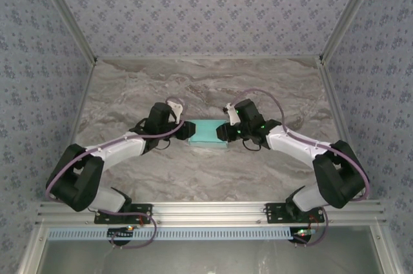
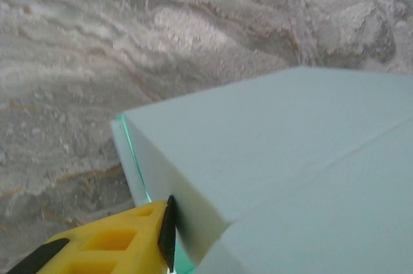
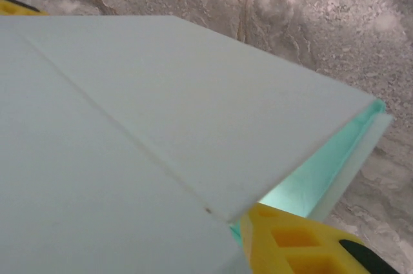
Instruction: Fold the paper box
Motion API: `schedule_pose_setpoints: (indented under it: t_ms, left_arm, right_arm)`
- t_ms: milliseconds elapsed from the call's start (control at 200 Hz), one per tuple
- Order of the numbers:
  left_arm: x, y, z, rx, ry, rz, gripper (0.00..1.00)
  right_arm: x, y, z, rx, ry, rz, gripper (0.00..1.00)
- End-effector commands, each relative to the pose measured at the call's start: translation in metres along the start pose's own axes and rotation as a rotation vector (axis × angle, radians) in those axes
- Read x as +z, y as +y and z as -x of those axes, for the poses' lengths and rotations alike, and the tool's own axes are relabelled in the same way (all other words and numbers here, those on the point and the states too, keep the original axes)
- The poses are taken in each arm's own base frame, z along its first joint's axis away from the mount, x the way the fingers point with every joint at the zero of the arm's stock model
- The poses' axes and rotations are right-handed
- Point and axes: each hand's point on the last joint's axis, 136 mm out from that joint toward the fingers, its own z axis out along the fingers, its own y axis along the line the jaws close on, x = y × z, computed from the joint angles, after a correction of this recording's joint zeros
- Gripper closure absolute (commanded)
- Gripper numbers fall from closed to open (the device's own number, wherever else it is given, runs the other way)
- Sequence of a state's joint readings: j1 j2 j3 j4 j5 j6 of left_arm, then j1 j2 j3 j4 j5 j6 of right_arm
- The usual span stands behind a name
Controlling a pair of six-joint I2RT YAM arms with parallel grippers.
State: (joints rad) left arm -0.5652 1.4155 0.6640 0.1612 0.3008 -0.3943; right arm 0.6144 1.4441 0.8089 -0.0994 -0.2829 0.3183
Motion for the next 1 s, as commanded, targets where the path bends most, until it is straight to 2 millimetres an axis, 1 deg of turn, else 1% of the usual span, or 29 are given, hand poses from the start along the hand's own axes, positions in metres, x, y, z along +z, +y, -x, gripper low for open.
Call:
schedule_pose_setpoints:
  t_ms: [0,145,280,340,430,505,575,620,670,740,815,894,959,994]
  left_arm:
    - [-0.003,-0.009,-0.016,0.001,0.03,-0.044,0.62]
    - [-0.007,0.0,-0.029,0.026,0.053,-0.002,0.58]
    - [-0.01,-0.001,-0.031,0.023,0.056,-0.006,0.55]
    - [-0.012,-0.004,-0.029,0.019,0.047,-0.017,0.54]
    - [-0.019,-0.009,-0.027,0.012,0.031,-0.035,0.52]
    - [-0.029,-0.012,-0.024,0.001,0.005,-0.039,0.48]
    - [-0.041,-0.013,-0.019,-0.009,-0.031,-0.028,0.45]
    - [-0.05,-0.014,-0.015,-0.016,-0.061,-0.02,0.42]
    - [-0.062,-0.015,-0.008,-0.029,-0.105,-0.015,0.37]
    - [-0.081,-0.019,0.006,-0.043,-0.181,-0.013,0.31]
    - [-0.103,-0.017,0.025,-0.057,-0.268,0.023,0.23]
    - [-0.117,-0.02,0.045,-0.03,-0.324,0.026,0.2]
    - [-0.117,-0.025,0.058,0.007,-0.319,0.015,0.14]
    - [-0.113,-0.028,0.064,0.021,-0.302,0.004,0.12]
  right_arm:
    - [0.001,-0.002,-0.01,0.002,0.008,-0.01,0.68]
    - [-0.005,-0.007,-0.022,-0.009,0.011,-0.033,0.67]
    - [-0.013,-0.017,-0.034,-0.008,0.003,-0.071,0.61]
    - [-0.019,-0.02,-0.037,-0.003,-0.006,-0.08,0.55]
    - [-0.03,-0.024,-0.042,0.016,-0.025,-0.096,0.44]
    - [-0.04,-0.023,-0.044,0.031,-0.048,-0.088,0.39]
    - [-0.051,-0.022,-0.041,0.047,-0.082,-0.077,0.33]
    - [-0.061,-0.021,-0.037,0.064,-0.112,-0.071,0.28]
    - [-0.071,-0.02,-0.03,0.082,-0.152,-0.066,0.19]
    - [-0.086,-0.022,-0.018,0.121,-0.212,-0.073,0.1]
    - [-0.102,-0.029,-0.004,0.194,-0.259,-0.102,0.01]
    - [-0.111,-0.042,0.006,0.302,-0.269,-0.148,0.0]
    - [-0.109,-0.041,0.02,0.305,-0.258,-0.085,0.0]
    - [-0.105,-0.041,0.026,0.326,-0.241,-0.05,0.0]
